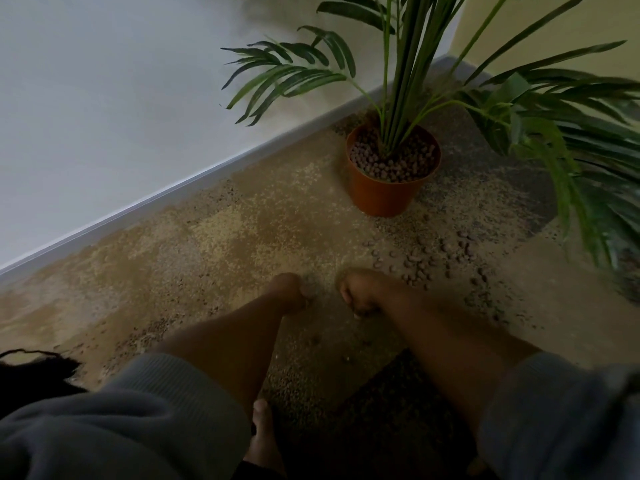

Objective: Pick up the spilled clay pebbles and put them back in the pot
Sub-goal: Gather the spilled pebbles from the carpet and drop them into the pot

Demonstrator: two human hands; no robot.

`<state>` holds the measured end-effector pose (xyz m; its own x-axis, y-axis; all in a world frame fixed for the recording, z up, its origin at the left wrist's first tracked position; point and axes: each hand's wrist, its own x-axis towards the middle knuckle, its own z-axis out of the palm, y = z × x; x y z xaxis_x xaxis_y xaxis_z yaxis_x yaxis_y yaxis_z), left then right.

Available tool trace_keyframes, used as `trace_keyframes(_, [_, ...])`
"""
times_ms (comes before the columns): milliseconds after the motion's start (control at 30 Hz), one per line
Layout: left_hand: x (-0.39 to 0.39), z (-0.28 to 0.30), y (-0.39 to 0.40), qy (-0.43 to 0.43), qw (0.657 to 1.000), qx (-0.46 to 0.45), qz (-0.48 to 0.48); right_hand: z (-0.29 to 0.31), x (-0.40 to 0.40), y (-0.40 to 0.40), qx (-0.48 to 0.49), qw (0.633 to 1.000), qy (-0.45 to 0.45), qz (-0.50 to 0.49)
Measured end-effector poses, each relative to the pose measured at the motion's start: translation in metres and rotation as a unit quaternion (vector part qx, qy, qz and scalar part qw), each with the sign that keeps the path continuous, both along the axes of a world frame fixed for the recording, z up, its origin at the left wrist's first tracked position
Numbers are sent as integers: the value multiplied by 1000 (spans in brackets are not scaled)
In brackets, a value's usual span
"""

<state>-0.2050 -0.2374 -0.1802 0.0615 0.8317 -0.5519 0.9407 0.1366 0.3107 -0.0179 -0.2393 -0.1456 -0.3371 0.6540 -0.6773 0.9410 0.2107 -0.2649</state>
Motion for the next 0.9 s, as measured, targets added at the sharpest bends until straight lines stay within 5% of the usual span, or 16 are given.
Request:
trace_keyframes(367, [-5,5,-25,-125,986,-105,-13,-17,13,-9,-2,997,29,-66])
trace_keyframes(633, [-2,6,-33,-40,981,-139,-128,-21,12,-11,-12,994,66,-91])
trace_keyframes(900, [6,14,-34,-37,979,-132,-153,-15,1,-22,-156,983,81,-50])
